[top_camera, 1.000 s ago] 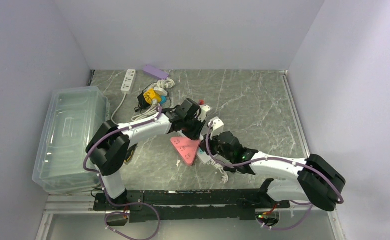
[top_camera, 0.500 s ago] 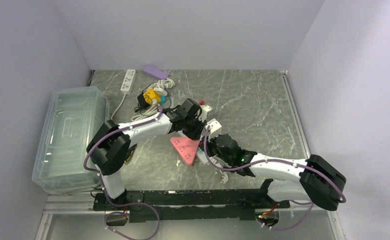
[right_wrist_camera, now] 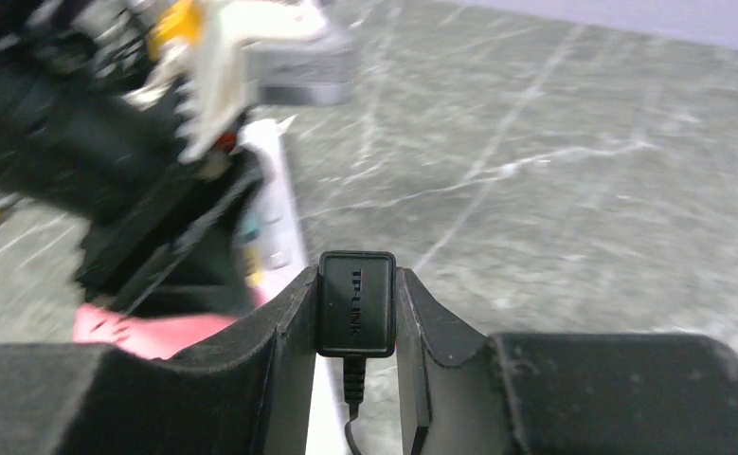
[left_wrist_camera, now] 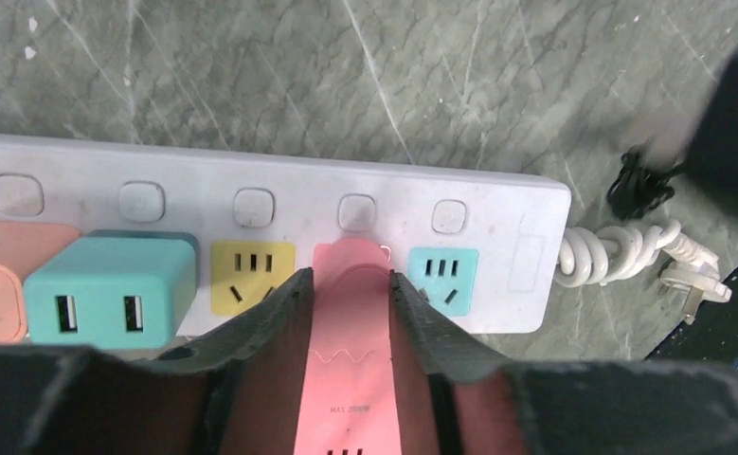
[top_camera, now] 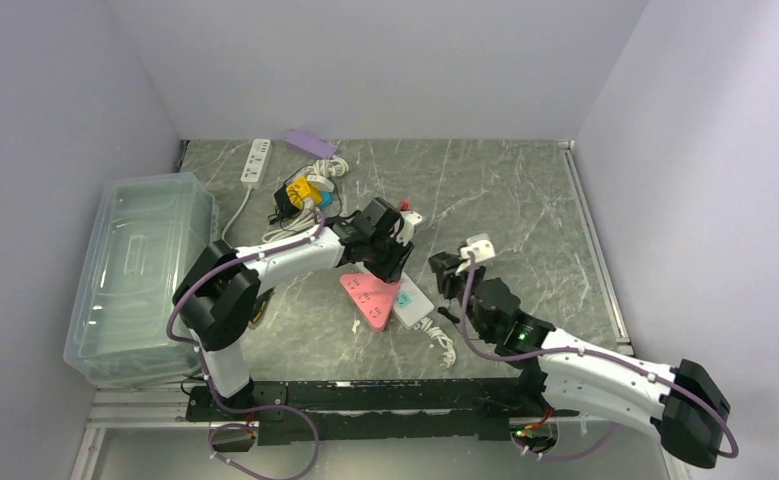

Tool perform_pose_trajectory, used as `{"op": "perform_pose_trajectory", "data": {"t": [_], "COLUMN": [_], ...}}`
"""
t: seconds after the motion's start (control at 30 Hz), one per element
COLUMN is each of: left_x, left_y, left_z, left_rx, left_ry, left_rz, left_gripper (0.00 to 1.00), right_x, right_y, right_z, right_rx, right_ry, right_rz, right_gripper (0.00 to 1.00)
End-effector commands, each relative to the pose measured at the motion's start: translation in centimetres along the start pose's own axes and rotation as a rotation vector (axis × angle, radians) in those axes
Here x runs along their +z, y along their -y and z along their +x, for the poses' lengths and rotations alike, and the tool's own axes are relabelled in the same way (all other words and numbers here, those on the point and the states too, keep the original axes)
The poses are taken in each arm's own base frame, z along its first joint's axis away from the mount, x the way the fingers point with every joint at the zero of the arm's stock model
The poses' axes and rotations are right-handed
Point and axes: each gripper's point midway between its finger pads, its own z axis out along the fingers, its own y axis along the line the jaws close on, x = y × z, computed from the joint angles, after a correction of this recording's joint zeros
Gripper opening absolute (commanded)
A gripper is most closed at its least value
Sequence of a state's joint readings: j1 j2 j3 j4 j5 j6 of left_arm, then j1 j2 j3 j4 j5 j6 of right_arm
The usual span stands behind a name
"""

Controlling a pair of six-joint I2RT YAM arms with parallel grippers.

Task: Pull the plug off the socket
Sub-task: Remove the plug from the socket, then place the plug at the center of the board.

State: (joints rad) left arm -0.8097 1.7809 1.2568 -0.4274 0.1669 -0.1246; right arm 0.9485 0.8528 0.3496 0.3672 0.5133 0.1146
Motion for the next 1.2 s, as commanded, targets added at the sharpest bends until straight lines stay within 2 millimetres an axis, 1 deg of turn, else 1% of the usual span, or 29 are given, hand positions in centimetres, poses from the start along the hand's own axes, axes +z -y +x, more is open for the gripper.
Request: {"op": "perform_pose_trajectory", "data": {"t": [0.0,0.07,0.13,0.2,0.27,0.33,0.37,0.4,0.47,0.57,0.67,0.73,0.83,0.87,0.93,1.17], "left_x": [-1.0,-2.2,-3.6,-5.3,-7.1,-8.9,-9.7,-10.3,-11.4,-12.2,-12.0,-11.7,-11.2,-11.1,-10.8,-9.5], "left_y": [0.1,0.8,1.8,2.8,3.5,3.4,3.0,1.8,-0.4,-4.2,-6.1,-6.7,-7.2,-7.4,-7.4,-7.2], "left_z": [4.1,1.6,-1.1,-3.7,-6.0,-7.5,-7.8,-7.9,-7.4,-5.3,-2.7,-1.8,-1.5,-1.4,-1.3,-0.6], "left_rx": [0.007,0.023,0.035,0.030,0.018,-0.005,-0.024,-0.053,-0.110,-0.218,-0.292,-0.298,-0.301,-0.303,-0.303,-0.325], "left_ry": [-0.161,-0.088,-0.020,0.045,0.118,0.181,0.201,0.221,0.255,0.295,0.272,0.238,0.213,0.207,0.193,0.151], "left_rz": [-0.021,0.007,0.037,0.075,0.115,0.143,0.151,0.144,0.111,0.042,0.017,-0.014,-0.039,-0.041,-0.040,-0.014], "left_gripper": [0.43,0.48,0.56,0.65,0.70,0.75,0.77,0.80,0.85,0.93,0.95,0.95,0.95,0.95,0.94,0.94], "right_x": [-1.4,-1.7,-1.9,-2.0,-2.2,-2.0,-1.9,-1.8,-1.5,-1.4,-1.5,-1.7,-1.8,-1.7,-2.0,-2.0], "right_y": [6.2,8.7,11.0,13.2,15.6,17.8,18.9,20.4,22.2,23.9,25.1,25.6,26.0,25.9,26.4,27.0], "right_z": [-2.5,-2.8,-2.6,-2.2,-1.6,-0.9,-0.2,0.4,1.8,2.8,3.9,5.1,6.2,6.4,6.5,7.4], "right_rx": [0.075,0.129,0.171,0.207,0.240,0.271,0.292,0.321,0.380,0.441,0.479,0.498,0.537,0.544,0.558,0.587], "right_ry": [0.112,0.127,0.122,0.100,0.072,0.046,0.028,0.012,-0.029,-0.053,-0.068,-0.096,-0.126,-0.135,-0.135,-0.185], "right_rz": [0.282,0.367,0.444,0.535,0.636,0.715,0.742,0.777,0.804,0.815,0.836,0.850,0.853,0.844,0.854,0.866], "right_gripper": [0.00,0.00,0.00,0.00,0.00,0.00,0.00,0.00,0.00,0.00,0.09,0.12,0.16,0.18,0.23,0.36]}}
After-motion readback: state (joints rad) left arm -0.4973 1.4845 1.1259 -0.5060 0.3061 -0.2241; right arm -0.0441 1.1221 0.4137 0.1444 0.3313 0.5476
